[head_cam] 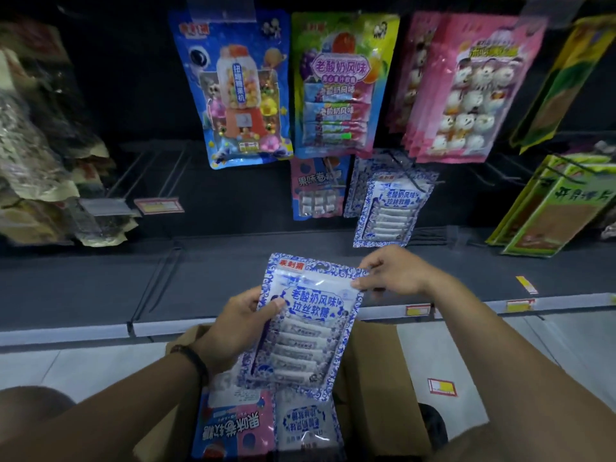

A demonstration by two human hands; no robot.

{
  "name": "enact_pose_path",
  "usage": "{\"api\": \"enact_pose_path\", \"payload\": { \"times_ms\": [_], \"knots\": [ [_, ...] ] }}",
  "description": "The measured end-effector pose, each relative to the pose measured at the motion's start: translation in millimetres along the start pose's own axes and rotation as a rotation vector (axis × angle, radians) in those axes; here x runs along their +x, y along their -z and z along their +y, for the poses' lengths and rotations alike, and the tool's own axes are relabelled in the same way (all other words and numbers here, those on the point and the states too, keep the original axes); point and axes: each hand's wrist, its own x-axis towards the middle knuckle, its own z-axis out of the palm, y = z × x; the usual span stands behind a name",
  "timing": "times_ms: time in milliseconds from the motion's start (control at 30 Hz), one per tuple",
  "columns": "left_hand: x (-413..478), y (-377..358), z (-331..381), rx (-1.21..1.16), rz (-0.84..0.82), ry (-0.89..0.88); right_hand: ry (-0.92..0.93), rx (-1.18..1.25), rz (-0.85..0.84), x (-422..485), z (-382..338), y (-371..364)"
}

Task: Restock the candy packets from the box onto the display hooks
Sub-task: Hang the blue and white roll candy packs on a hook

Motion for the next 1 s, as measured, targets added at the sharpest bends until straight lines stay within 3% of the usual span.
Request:
{"api": "enact_pose_path", "payload": {
  "times_ms": [333, 667, 867, 1000],
  "knots": [
    [50.9, -57.8, 39.2, -0.155, 0.026, 0.049, -0.050, 0.475, 0.226, 4.7, 36.4, 30.7],
    [164.9, -131.2, 80.8, 0.253, 0.023, -0.052, -0.031, 0.599, 0.603, 47.1, 100.7, 94.8],
    [216.8, -171.6, 107.5, 0.299, 0.035, -0.110, -0.019, 0.851, 0.932, 81.1, 115.6, 117.2],
    [246.2, -179.9, 101.9, 0.310, 0.038, -0.098, -0.038, 0.875, 1.037, 91.9, 118.6, 126.4]
  ]
}}
